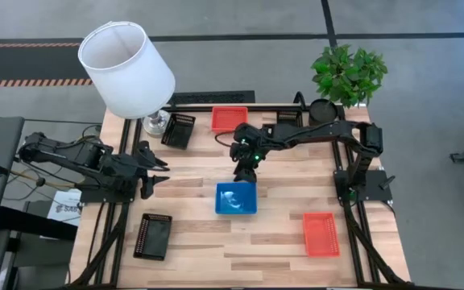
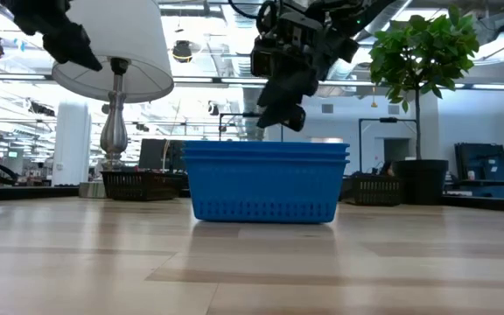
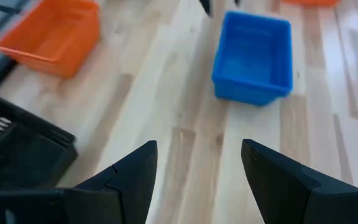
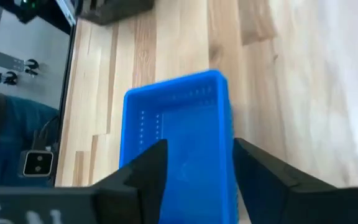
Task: Stack baskets by color
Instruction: Stack the bottom left black bin on the top right black bin
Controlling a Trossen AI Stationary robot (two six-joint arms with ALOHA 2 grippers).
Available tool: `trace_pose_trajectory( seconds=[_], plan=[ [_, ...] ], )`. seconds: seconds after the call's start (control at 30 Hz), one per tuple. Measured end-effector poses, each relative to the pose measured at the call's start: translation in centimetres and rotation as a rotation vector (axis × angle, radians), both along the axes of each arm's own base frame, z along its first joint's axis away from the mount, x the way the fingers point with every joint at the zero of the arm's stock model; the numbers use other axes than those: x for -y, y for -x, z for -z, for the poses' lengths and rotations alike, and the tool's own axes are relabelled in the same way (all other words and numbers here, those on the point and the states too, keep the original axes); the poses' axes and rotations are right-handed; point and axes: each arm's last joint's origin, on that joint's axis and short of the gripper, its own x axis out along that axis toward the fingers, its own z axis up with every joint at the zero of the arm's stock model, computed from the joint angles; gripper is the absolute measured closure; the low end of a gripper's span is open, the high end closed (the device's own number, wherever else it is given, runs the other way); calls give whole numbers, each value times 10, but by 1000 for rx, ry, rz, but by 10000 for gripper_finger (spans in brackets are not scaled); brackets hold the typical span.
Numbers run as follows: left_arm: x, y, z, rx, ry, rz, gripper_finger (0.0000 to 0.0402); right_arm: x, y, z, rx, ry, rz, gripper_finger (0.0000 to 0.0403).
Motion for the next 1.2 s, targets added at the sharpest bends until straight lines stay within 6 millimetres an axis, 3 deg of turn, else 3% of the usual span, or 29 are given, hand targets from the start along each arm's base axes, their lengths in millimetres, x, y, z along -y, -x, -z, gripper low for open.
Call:
trace_pose_trajectory(
  seconds=[0.2, 0.43, 0.73, 1.2],
  plan=[
    [13, -15, 12, -156, 133, 216, 181, 0, 8, -17, -41, -3, -2, 182],
    [40, -37, 40, -435, 252, 385, 181, -30, 35, -43, -91, 100, -29, 196],
    [58, -54, 70, -631, 207, 415, 181, -59, 57, -65, -109, 156, -69, 212],
    [78, -72, 114, -830, 125, 409, 181, -74, 92, -95, -108, 259, -27, 225]
  ],
)
